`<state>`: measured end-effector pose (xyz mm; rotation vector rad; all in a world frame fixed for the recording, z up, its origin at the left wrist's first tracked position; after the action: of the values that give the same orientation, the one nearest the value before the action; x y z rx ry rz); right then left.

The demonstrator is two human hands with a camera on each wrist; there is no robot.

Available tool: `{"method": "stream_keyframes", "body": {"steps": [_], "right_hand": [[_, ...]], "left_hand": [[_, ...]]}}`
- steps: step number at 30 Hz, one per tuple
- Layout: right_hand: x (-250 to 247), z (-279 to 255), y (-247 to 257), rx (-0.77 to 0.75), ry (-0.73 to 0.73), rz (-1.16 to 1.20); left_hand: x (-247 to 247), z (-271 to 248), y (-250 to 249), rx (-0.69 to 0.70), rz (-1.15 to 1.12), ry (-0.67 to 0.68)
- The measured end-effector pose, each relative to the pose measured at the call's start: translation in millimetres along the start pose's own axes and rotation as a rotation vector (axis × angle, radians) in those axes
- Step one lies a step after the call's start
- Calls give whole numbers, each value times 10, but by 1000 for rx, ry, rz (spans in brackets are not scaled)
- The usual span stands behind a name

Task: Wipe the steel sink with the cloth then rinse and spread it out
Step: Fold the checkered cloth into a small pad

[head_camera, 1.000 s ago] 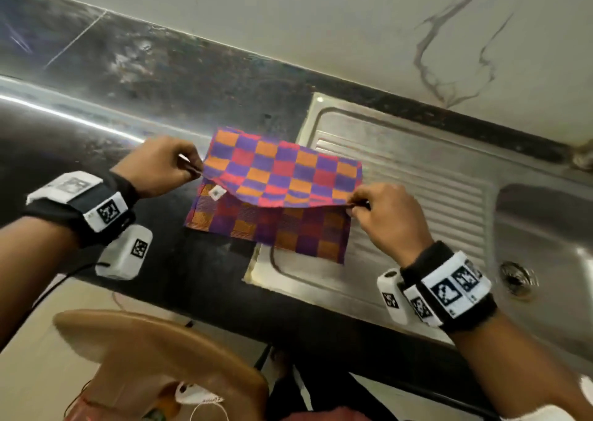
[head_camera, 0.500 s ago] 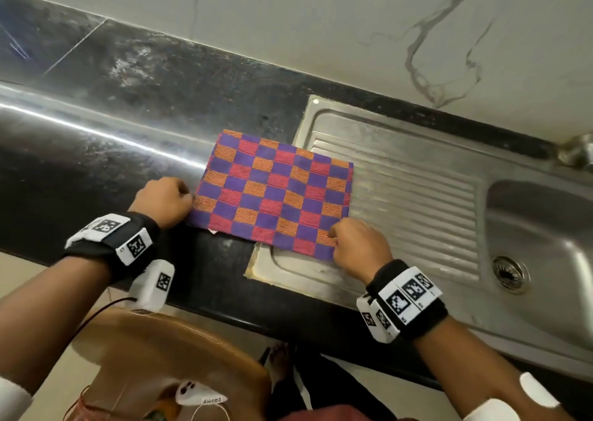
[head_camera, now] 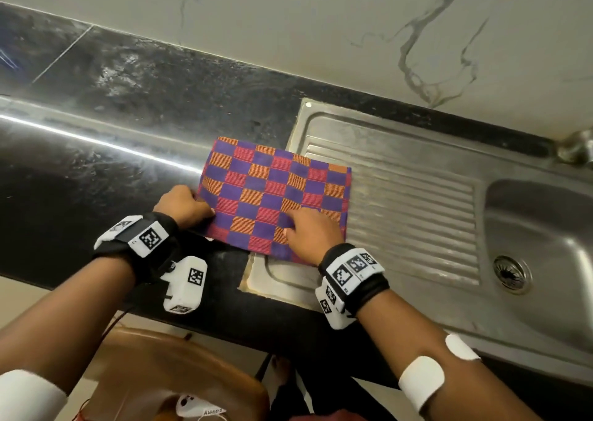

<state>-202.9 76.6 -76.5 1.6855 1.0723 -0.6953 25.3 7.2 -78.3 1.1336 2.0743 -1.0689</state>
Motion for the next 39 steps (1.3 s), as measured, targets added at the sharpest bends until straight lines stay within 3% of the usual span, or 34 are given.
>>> {"method": "stream_keyframes", "body": {"steps": [5, 8, 10, 14, 17, 20, 22, 25, 31, 36, 39], "right_hand": [[-339, 185, 18, 111, -117, 574], [-369, 303, 146, 187, -35, 933], [-454, 362, 188, 181, -53, 995], [-651, 378, -126, 178, -285, 863], [-656, 279, -515, 270, -335, 752], [-576, 141, -869, 399, -334, 611], [-508, 74, -1017, 452, -340, 535], [-429, -17, -1127, 518, -319, 444], [-467, -87, -1142, 555, -319, 257], [-466, -107, -1199, 591, -280, 341], [-412, -49, -1263, 565, -261, 583]], "left_hand": [[-108, -411, -684, 300, 121, -242], [28, -758, -1145, 522, 191, -287], [157, -919, -1338, 631, 243, -281], [455, -1133, -1561, 831, 166, -123], [517, -949, -1367, 655, -62, -64], [531, -632, -1128, 445, -31, -127], [594, -452, -1038, 355, -20, -98], [716, -300, -1044, 331, -31, -28], [760, -196, -1233, 289, -87, -17], [798, -125, -1292, 223, -236, 39], [879, -180, -1393, 252, -450, 151]]}}
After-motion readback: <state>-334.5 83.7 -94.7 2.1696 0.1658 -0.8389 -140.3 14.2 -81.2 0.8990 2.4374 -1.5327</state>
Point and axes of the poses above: each hand's wrist, its own z-axis towards the middle knuckle, its own x-axis out of the palm, y = z × x, the point moved 10 cm from there along z, towards the middle knuckle, and after that the axes turned 3 degrees about z, right-handed, at the moved point
